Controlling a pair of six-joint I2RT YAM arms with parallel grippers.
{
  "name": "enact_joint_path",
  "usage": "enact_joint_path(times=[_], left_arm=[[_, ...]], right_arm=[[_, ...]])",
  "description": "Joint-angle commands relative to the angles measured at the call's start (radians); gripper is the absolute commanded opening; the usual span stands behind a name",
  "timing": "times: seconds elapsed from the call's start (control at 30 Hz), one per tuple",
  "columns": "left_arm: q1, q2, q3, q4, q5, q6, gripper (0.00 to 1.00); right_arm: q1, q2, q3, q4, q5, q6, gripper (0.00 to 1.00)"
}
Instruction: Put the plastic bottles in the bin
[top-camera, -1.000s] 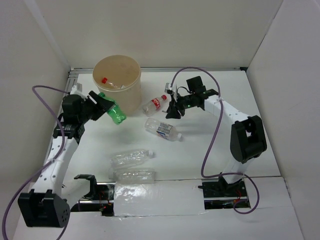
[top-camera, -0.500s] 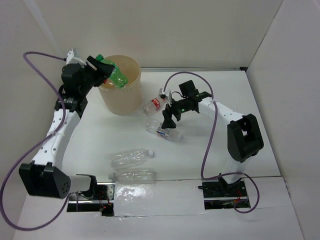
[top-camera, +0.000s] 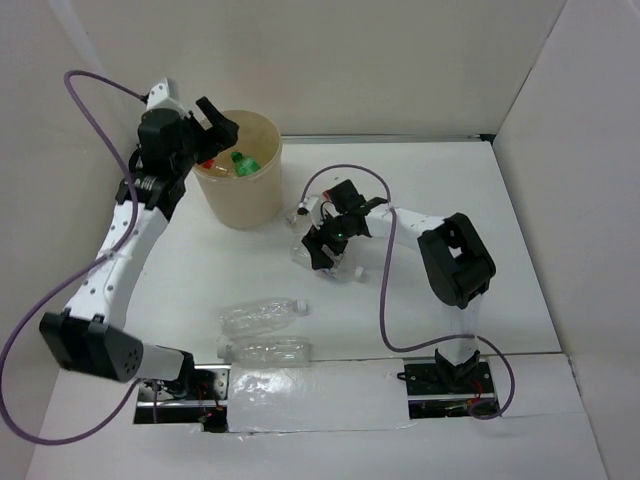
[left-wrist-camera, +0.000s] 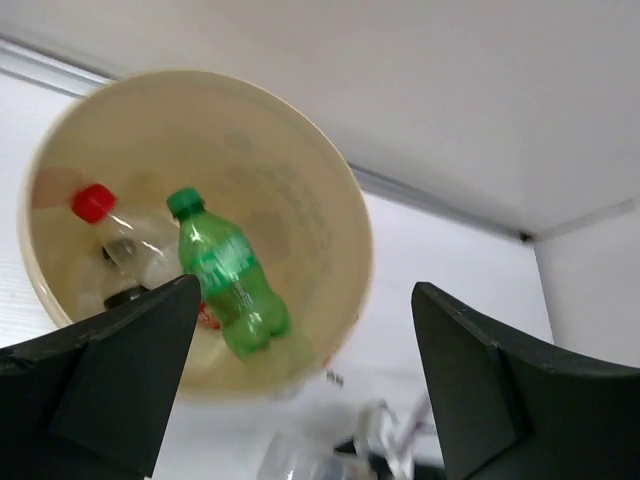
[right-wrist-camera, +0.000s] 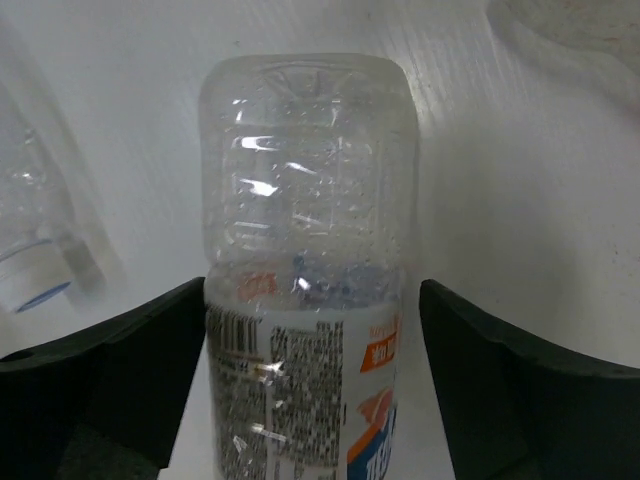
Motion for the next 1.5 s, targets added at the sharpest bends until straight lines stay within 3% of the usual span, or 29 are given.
enact_joint_path(times=[0.0, 0.1, 0.13, 0.23, 0.27, 0.3, 0.43, 0.53, 0.67, 0.8, 0.9, 0.97, 1.03, 1.13, 1.27, 1.47], left_arm=[[-0.08, -0.202, -0.108, -0.014, 0.061, 0.209, 0.99], [-0.141, -0.353, -0.281, 0.005, 0.21, 0.322, 0.99], [-0.167, -0.371, -0.308, -0.015, 0.247, 0.345, 0.96], [-0.209, -0.371, -0.348, -0.077, 0.377, 0.434, 0.88], [-0.245, -0.358, -0.358, -0.115, 0.411, 0.453, 0.79], [-0.27, -0.342, -0.358, -0.133, 0.411, 0.491, 0.78], [-0.416, -0.228, -0.349, -0.181, 0.355, 0.592, 0.58], [-0.528, -0.167, -0.349, -0.215, 0.287, 0.672, 0.59], [-0.632, -0.074, -0.374, -0.224, 0.2, 0.726, 0.71], [-0.678, -0.051, -0.432, -0.201, 0.091, 0.735, 0.77], [-0.697, -0.074, -0.483, -0.167, 0.066, 0.744, 0.79], [-0.697, -0.074, -0.506, -0.167, 0.048, 0.754, 0.81], [-0.72, -0.074, -0.506, -0.167, 0.011, 0.754, 0.82], [-0.729, -0.026, -0.506, -0.176, -0.04, 0.763, 0.82], [-0.74, 0.05, -0.441, -0.247, -0.08, 0.787, 0.82], [-0.74, 0.078, -0.44, -0.27, -0.12, 0.797, 0.82]], right_arm=[[0.014, 0.027, 0.001, 0.083, 0.109, 0.057, 0.87], [0.024, 0.036, -0.009, 0.096, 0.123, 0.057, 0.73], [0.024, 0.036, -0.009, 0.08, 0.103, 0.057, 0.58], [-0.025, -0.009, -0.019, 0.05, 0.011, 0.033, 0.32], [-0.042, -0.049, -0.019, 0.016, -0.027, 0.005, 0.22], [-0.079, -0.072, -0.009, -0.004, -0.064, -0.007, 0.2], [-0.198, -0.192, 0.083, -0.104, -0.248, -0.078, 0.17], [-0.289, -0.221, 0.245, -0.098, -0.345, -0.07, 0.17], [-0.317, -0.169, 0.479, 0.074, -0.419, 0.061, 0.17], [-0.276, -0.001, 0.734, 0.374, -0.377, 0.276, 0.17], [-0.236, 0.193, 0.934, 0.474, -0.368, 0.385, 0.17], [-0.204, 0.303, 1.172, 0.513, -0.357, 0.489, 0.17], [-0.182, 0.441, 1.32, 0.662, -0.357, 0.638, 0.17], [-0.13, 0.53, 1.352, 0.856, -0.322, 0.738, 0.17], [-0.037, 0.543, 1.277, 0.937, -0.273, 0.718, 0.17], [0.007, 0.582, 1.272, 1.005, -0.233, 0.763, 0.17]])
